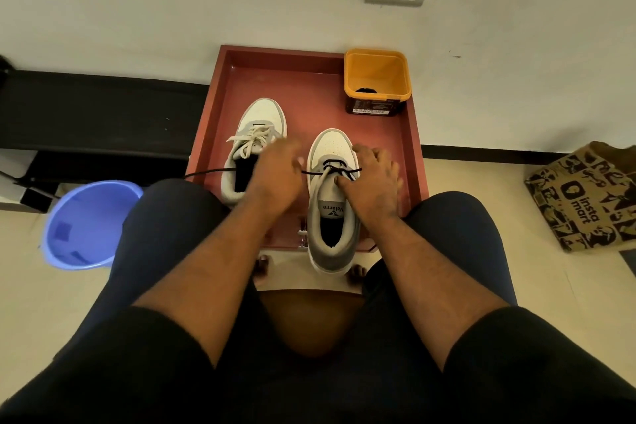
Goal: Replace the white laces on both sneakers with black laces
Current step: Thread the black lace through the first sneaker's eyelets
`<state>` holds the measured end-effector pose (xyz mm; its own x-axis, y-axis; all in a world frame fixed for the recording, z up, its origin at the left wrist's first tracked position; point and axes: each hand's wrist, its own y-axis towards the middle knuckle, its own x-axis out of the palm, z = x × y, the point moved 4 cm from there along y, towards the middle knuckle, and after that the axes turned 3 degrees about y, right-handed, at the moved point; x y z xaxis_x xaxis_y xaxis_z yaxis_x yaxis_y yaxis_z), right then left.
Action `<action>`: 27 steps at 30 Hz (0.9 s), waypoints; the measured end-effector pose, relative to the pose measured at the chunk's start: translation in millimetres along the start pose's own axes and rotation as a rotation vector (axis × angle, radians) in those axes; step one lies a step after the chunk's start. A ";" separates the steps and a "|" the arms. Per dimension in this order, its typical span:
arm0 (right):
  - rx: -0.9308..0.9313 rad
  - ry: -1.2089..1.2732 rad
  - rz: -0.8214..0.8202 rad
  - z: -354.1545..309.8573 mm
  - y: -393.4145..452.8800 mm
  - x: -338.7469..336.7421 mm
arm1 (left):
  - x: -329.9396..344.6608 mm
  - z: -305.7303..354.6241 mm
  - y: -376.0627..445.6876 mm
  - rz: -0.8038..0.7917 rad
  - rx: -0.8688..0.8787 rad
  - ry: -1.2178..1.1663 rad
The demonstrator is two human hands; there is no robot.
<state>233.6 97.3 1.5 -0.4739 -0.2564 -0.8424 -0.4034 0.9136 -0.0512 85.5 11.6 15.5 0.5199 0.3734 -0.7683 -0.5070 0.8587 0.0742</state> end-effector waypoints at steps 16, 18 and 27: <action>0.136 0.192 -0.051 14.9 4.1 0.7 | -63.4 -26.8 -4.1 0.274 -0.489 -0.254; 0.126 0.252 -0.049 12.6 3.6 -0.2 | -53.6 -10.6 -11.7 0.037 -0.576 -0.618; 0.217 1.509 -0.522 -40.0 -41.0 -21.3 | -57.0 41.4 -14.9 -0.334 -0.129 -1.264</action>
<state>228.9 52.7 43.0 -0.6798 -0.4802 0.5543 -0.7092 0.6228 -0.3303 91.9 -7.9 84.5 0.8771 0.2805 0.3900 -0.2548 0.9599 -0.1173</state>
